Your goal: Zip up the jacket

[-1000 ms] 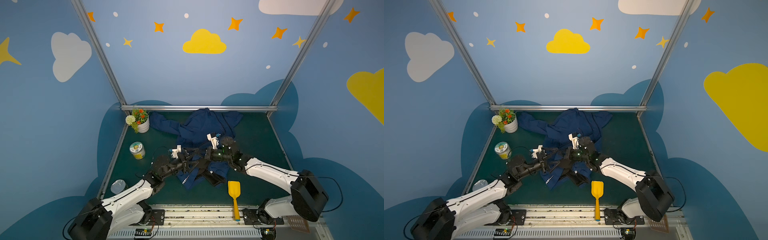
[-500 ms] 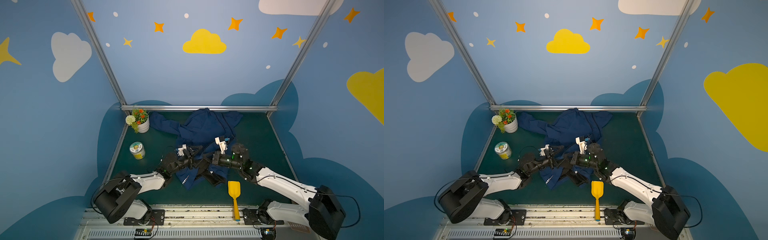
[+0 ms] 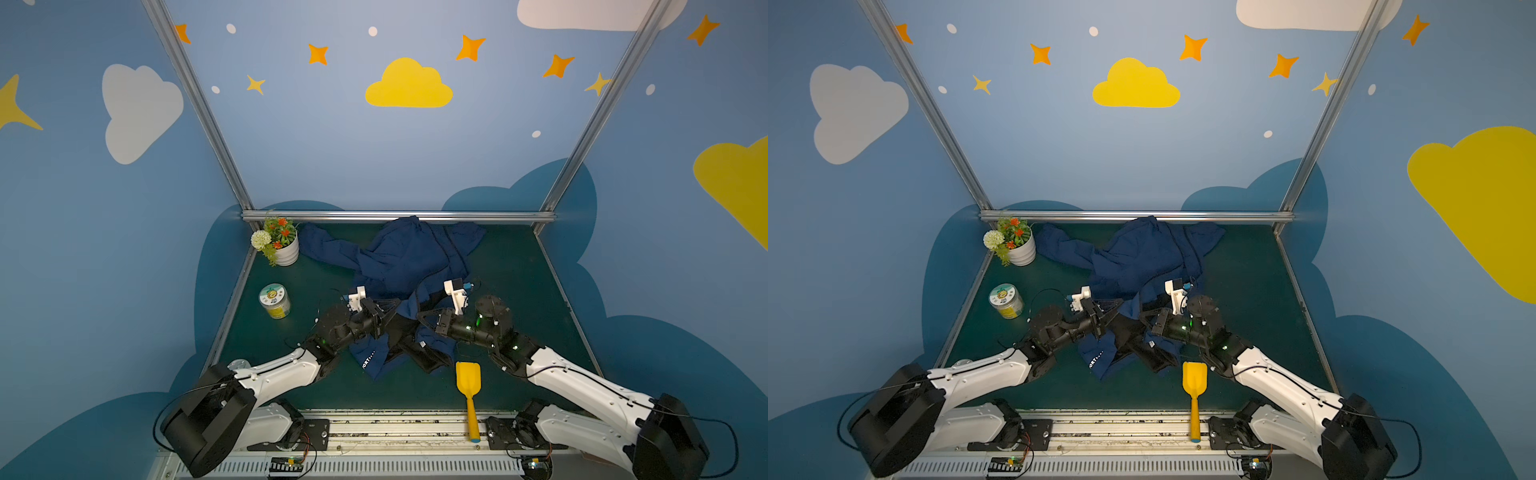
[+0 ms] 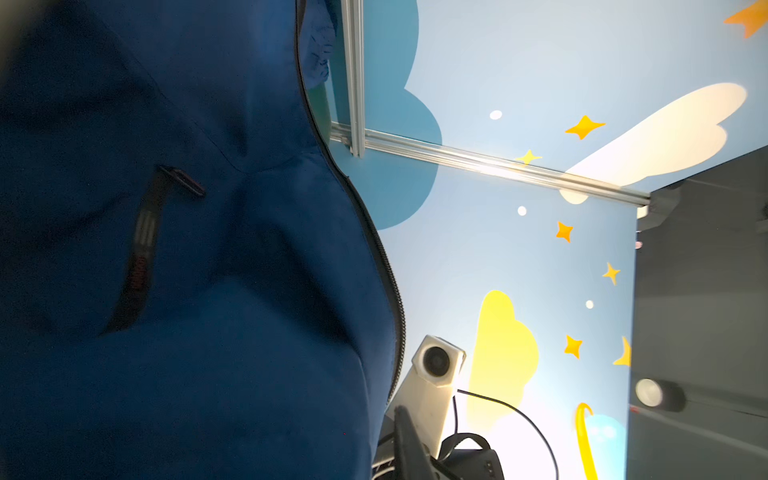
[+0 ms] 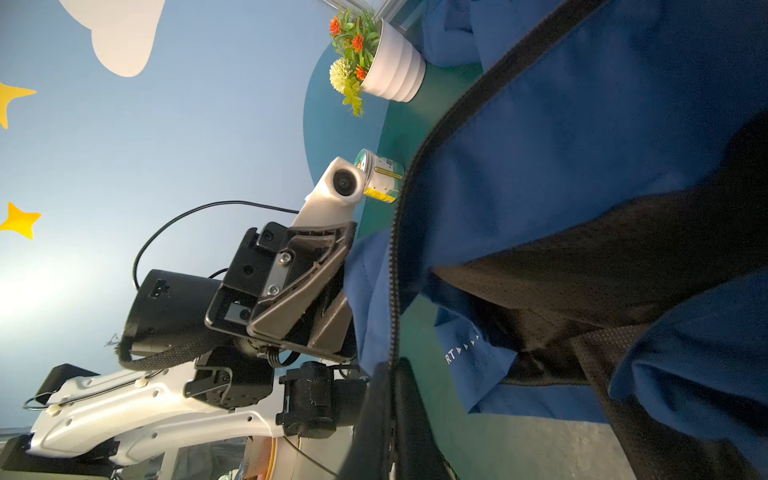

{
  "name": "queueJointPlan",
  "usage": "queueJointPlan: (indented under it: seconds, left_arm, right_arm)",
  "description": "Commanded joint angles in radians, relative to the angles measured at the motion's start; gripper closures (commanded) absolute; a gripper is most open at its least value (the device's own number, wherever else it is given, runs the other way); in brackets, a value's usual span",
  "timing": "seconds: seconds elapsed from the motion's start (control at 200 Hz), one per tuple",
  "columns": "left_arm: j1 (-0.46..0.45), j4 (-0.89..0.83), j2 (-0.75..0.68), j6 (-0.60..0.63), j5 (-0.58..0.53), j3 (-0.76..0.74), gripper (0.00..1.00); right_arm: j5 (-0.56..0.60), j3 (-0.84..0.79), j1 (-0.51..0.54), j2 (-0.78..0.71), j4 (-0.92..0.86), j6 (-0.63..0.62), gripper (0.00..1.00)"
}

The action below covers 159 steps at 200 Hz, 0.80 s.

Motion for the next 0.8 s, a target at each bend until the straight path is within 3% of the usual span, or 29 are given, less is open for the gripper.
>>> queueJointPlan:
  seconds: [0.0,0.205,0.606,0.791]
  left_arm:
    - [0.006,-0.052,-0.017,0.047,-0.013,0.006,0.89]
    - [0.006,-0.155,-0.053,0.100,0.004,0.040,0.95]
    - [0.006,-0.246,-0.092,0.148,-0.006,0.072,0.96]
    - [0.006,-0.312,-0.128,0.186,-0.010,0.082,0.94]
  right_arm:
    - [-0.048,0.038,-0.006,0.030,0.032,0.002,1.00]
    - [-0.092,0.099,-0.006,0.081,0.058,0.011,1.00]
    - [-0.099,0.059,0.004,0.179,0.206,0.103,1.00]
    - [-0.058,0.075,-0.001,0.171,0.168,0.088,1.00]
